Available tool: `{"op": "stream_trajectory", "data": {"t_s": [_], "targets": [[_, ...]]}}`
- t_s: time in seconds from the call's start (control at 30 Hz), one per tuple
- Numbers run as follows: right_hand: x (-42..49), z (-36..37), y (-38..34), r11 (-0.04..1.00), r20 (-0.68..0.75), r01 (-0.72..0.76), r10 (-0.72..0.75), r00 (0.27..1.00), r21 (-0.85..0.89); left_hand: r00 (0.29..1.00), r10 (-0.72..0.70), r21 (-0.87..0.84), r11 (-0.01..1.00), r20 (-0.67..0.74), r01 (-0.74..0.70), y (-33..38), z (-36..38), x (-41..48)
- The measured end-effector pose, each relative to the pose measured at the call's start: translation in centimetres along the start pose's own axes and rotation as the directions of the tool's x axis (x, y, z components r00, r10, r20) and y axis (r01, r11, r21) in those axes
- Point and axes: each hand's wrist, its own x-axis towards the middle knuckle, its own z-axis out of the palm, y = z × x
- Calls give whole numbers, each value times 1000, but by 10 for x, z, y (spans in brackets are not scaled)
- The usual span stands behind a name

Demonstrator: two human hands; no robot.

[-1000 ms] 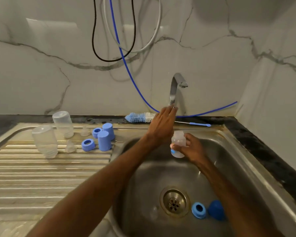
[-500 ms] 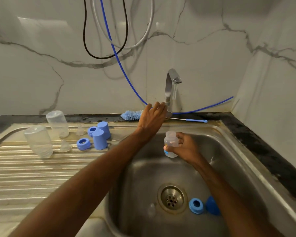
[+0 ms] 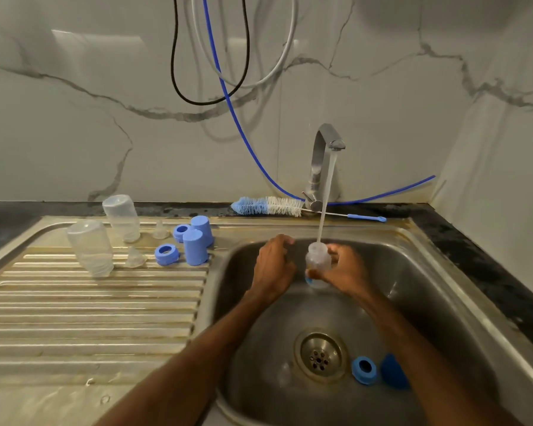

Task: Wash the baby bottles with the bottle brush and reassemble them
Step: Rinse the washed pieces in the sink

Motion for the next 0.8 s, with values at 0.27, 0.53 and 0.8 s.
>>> {"op": "stream_trajectory", "data": {"t_s": [0.27, 0.53, 0.8], "targets": [[-10, 4, -6, 995, -48, 93, -95, 994, -45, 1000, 18, -127, 992, 21, -15, -5, 8, 0], [-12, 3, -10, 995, -62, 88, -91, 994, -53, 982, -191, -401, 899, 3, 176, 1, 12, 2], [-18, 0, -12, 988, -50, 84, -91, 995, -132, 943, -280, -564, 756, 180, 332, -5, 16, 8]]}}
